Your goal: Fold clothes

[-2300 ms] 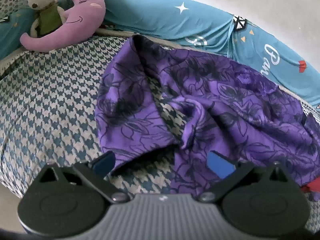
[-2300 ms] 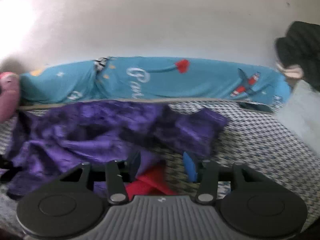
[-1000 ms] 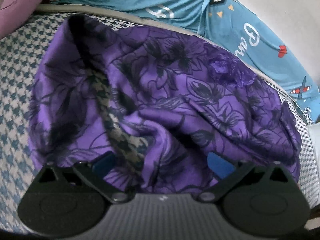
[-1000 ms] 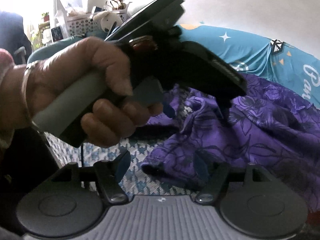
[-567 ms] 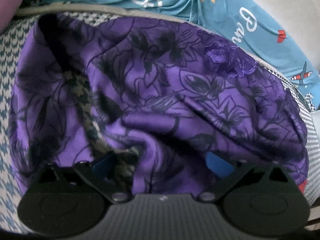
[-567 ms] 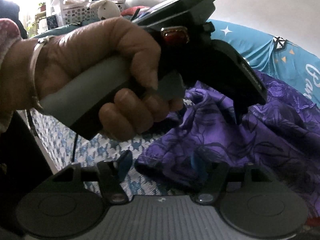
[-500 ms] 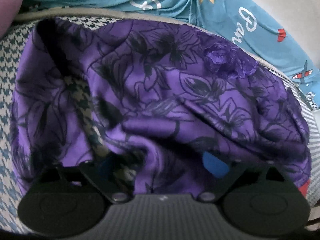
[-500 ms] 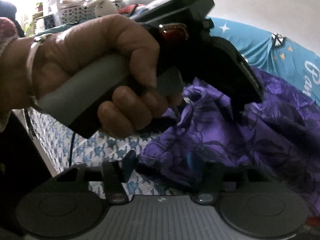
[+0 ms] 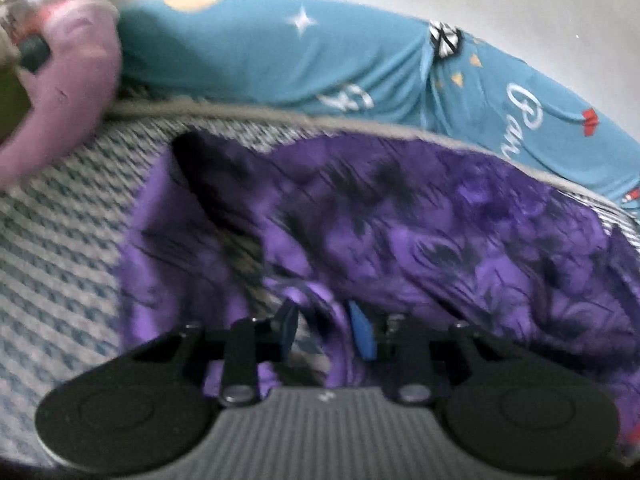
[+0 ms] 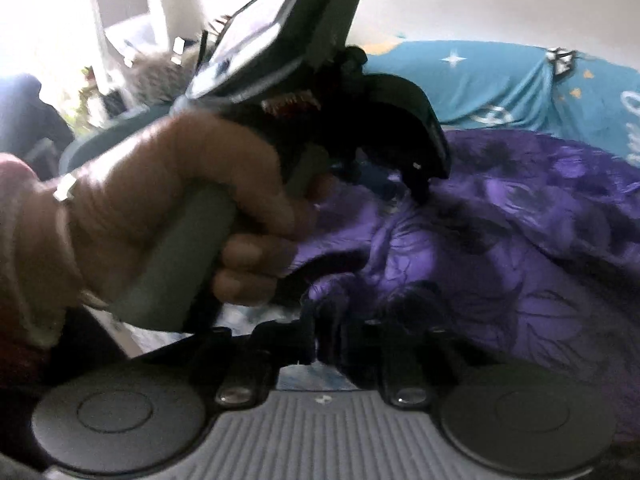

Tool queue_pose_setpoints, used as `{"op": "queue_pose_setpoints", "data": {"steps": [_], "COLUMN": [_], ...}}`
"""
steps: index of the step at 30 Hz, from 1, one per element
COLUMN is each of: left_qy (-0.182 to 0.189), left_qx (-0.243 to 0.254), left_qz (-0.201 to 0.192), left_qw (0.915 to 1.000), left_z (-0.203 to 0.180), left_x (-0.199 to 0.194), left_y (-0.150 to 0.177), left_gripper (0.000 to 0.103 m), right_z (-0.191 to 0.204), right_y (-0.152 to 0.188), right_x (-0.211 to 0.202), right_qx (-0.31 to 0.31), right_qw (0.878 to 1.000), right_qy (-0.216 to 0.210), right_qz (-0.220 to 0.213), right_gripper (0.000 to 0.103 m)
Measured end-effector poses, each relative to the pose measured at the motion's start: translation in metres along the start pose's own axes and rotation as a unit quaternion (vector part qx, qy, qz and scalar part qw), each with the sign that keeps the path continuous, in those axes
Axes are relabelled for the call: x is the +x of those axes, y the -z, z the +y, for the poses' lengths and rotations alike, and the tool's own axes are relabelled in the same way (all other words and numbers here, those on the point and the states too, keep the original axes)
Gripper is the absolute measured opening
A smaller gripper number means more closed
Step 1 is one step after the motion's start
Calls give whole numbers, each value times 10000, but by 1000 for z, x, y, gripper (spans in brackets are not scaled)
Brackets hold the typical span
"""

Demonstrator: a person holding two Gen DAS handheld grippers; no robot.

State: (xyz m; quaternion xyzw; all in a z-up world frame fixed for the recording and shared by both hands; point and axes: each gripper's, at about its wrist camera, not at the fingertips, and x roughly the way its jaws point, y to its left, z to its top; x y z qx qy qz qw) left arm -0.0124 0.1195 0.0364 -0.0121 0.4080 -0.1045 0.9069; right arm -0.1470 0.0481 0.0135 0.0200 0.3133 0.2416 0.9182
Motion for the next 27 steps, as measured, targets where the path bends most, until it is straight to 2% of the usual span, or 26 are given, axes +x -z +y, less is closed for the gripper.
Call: {"op": "queue_pose_setpoints", "data": {"steps": [4, 11, 14, 18, 21, 22, 24, 27], "left_qy": [-276, -461, -496, -429, -459, -459, -448, -343], "left_qx": [-174, -547, -735, -953, -881, -863, -837, -778], "left_qz": [-126, -242, -293, -299, -272, -278, -296, -288], "left_qw": [9994, 9971, 9956, 9941, 9947, 9948, 9950, 9960], "left_z": [21, 52, 60, 69, 65, 63, 59, 50], "left_x": [-16, -32, -38, -42, -42, -42, -43, -46], "left_y": [-6, -8, -10, -12, -11, -11, -10, -8], "left_gripper": [29, 29, 31, 36, 40, 44, 50, 61], "right_z": [7, 11, 18, 16, 16, 16, 19, 23], "right_y": [-6, -14, -15, -12, -10, -10, -8, -5], "right_x": [-2, 0, 0, -1, -9, -13, -22, -33], "right_qx": [113, 498, 329, 203, 130, 90, -89, -357], "right_qw": [9986, 9902, 9891, 9906, 9901, 9887, 9875, 9876], "right_qy": [-513, -1291, -1425, -1352, -1395, -1494, -1564, -1507], "right_qz": [-100, -180, -195, -13, 83, 109, 153, 238], "right_gripper": [12, 12, 14, 20, 27, 30, 43, 50]}}
